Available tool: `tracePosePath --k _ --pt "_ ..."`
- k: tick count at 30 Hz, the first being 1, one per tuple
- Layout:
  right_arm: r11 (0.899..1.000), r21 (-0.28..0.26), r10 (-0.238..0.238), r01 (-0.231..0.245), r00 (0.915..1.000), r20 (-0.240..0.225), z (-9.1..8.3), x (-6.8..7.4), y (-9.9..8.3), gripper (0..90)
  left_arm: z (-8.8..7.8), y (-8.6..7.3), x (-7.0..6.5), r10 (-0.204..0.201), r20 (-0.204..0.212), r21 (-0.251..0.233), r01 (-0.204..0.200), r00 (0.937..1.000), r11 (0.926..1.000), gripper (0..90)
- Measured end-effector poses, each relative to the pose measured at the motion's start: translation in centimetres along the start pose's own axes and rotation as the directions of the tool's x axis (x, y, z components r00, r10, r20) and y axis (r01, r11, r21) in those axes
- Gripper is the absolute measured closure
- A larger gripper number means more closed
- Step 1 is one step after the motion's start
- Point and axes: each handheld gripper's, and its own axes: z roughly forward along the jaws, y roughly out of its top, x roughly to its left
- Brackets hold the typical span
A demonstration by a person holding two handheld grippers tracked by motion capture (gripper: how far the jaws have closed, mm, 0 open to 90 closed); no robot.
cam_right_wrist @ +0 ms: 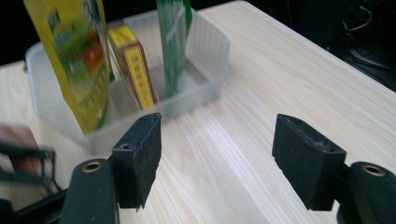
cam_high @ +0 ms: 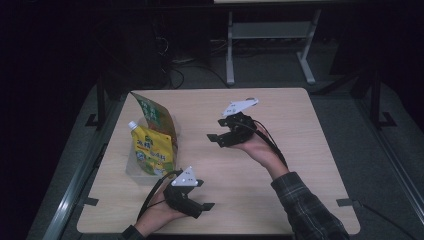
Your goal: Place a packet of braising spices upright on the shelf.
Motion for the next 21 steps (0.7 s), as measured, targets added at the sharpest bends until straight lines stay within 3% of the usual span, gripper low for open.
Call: tracePosePath --k 2,21 --pt "1.0 -0.002 0.009 -0.009 1.0 -0.002 -0.5 0.0 -0.9 31.0 -0.3 -0.2 0.1 0.019 -0.005 0.005 -0.019 0.9998 0.9998 16.3" --pt "0.996 -0.001 0.089 -0.089 0.9948 0.049 -5.2 -0.5 -9.5 27.9 -1.5 -1.3 0.2 0.009 -0.003 0.009 -0.009 1.0 0.9999 16.3"
